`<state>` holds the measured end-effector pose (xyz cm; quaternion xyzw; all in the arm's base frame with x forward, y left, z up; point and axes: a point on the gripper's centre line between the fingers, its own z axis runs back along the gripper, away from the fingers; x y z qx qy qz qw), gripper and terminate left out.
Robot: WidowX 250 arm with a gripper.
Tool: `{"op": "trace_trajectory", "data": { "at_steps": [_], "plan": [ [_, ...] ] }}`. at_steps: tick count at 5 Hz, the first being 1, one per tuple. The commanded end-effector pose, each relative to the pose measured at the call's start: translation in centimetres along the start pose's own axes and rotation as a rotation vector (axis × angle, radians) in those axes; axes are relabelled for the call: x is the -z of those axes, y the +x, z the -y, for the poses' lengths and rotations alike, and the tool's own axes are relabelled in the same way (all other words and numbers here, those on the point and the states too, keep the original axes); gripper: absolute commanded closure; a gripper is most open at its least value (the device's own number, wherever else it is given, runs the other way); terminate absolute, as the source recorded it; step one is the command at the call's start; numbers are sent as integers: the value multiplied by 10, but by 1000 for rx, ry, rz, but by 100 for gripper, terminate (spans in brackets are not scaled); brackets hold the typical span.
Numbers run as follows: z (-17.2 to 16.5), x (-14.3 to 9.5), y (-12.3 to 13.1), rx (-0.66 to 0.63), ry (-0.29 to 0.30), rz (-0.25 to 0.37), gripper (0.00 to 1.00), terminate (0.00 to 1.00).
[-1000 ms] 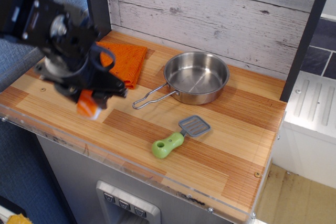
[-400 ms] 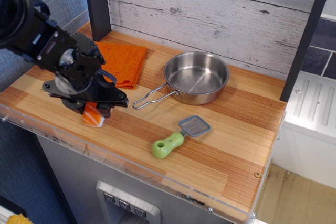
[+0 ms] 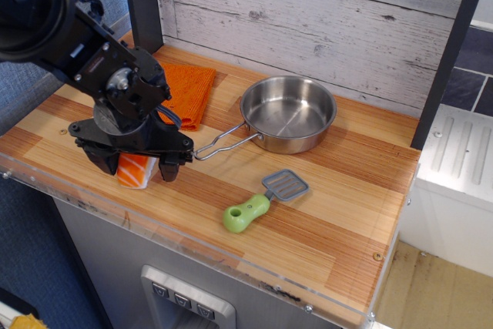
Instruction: Put the sushi in front of the orange rag.
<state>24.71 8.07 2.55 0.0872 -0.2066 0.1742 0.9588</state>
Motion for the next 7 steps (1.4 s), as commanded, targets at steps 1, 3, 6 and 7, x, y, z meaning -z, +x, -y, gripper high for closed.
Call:
{"op": "trace_trajectory", "data": {
  "at_steps": [1, 3, 6, 7],
  "plan": [
    [10, -26, 18, 41, -1, 84, 0, 0],
    [8, -80, 44, 71, 105, 177, 0, 0],
    [11, -97, 51, 33, 92, 229, 0, 0],
    [11, -97, 51, 33, 92, 229, 0, 100]
  ]
}}
